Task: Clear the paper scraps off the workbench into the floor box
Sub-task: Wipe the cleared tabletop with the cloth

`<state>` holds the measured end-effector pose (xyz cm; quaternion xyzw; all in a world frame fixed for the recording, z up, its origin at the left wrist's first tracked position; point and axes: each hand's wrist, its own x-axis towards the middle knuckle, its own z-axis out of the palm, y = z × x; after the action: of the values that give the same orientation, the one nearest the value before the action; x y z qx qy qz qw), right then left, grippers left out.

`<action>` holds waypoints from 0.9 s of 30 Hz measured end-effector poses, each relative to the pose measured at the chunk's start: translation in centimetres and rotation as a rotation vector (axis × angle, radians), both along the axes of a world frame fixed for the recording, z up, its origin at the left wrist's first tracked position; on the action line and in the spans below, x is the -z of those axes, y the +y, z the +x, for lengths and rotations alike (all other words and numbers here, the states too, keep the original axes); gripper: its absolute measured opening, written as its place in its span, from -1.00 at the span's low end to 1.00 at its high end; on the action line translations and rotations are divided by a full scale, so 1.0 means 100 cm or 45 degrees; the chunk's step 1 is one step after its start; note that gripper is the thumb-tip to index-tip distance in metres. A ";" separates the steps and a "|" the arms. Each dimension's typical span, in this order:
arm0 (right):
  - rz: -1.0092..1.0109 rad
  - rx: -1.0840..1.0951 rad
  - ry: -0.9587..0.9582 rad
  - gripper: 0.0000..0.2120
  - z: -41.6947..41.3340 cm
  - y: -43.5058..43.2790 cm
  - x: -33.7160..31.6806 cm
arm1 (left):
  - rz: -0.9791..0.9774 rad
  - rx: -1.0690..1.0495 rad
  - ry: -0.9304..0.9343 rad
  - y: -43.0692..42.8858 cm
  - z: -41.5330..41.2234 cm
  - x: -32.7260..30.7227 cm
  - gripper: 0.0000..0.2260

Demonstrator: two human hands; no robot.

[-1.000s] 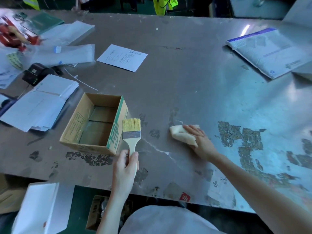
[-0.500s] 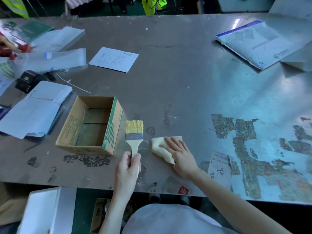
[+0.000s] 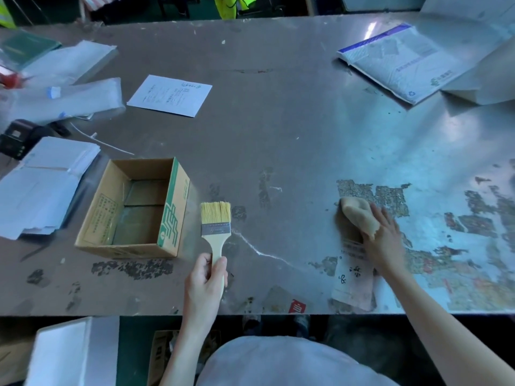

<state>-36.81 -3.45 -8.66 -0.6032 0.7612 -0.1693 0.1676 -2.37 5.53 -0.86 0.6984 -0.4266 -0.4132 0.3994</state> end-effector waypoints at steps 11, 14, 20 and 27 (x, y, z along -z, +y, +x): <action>-0.035 -0.730 0.050 -0.43 0.099 0.025 0.010 | 0.018 -0.023 -0.018 -0.002 0.007 0.001 -0.73; -0.023 -0.853 0.131 -0.40 0.060 0.007 0.006 | 0.031 -0.007 -0.010 -0.003 0.010 0.002 -0.73; -0.052 0.027 -0.005 -0.47 -0.026 0.003 -0.016 | 0.008 0.009 -0.013 -0.009 0.011 0.002 -0.72; 0.012 0.245 0.064 -0.37 0.026 0.014 0.003 | 0.033 -0.017 -0.005 -0.010 0.018 0.003 -0.73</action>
<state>-34.21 -2.08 -8.91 -0.5305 0.8204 -0.1660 0.1343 -0.57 4.55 -1.19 0.7072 -0.4174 -0.4145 0.3924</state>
